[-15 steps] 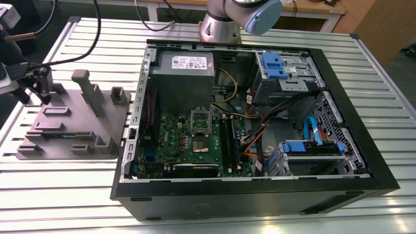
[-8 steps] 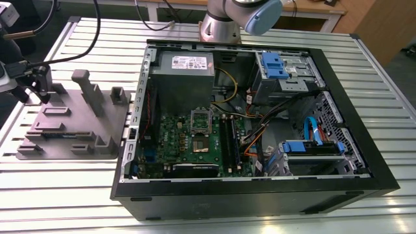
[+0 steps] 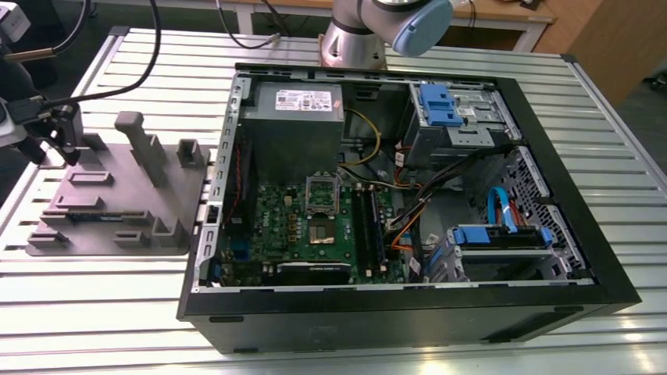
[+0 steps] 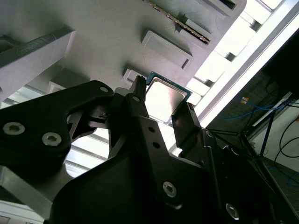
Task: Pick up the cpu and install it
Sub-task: 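Pick up the cpu and move it towards the insertion slot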
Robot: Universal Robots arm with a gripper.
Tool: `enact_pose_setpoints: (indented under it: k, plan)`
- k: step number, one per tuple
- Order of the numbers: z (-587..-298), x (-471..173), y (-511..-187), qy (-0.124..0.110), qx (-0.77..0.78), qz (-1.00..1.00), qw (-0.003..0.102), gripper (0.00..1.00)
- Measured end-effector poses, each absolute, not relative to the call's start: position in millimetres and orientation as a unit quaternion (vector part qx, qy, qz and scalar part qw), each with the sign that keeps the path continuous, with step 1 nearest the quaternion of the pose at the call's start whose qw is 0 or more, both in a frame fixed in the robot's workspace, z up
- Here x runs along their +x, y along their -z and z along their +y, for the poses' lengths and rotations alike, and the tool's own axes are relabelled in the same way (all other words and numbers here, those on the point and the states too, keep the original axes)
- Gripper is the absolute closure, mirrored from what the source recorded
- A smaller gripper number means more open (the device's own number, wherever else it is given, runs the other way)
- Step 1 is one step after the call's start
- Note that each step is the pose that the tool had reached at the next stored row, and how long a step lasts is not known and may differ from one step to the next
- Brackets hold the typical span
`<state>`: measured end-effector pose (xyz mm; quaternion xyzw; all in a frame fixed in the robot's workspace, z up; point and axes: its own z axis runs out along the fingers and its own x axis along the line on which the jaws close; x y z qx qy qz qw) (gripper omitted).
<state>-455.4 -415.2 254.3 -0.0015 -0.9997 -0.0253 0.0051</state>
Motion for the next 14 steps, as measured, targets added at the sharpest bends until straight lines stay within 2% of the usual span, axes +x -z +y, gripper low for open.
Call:
enact_pose_setpoints:
  k: [14]
  plan:
    - [-415.2,-455.4,-258.1,0.025,-0.001,-1.0,0.005,0.53]
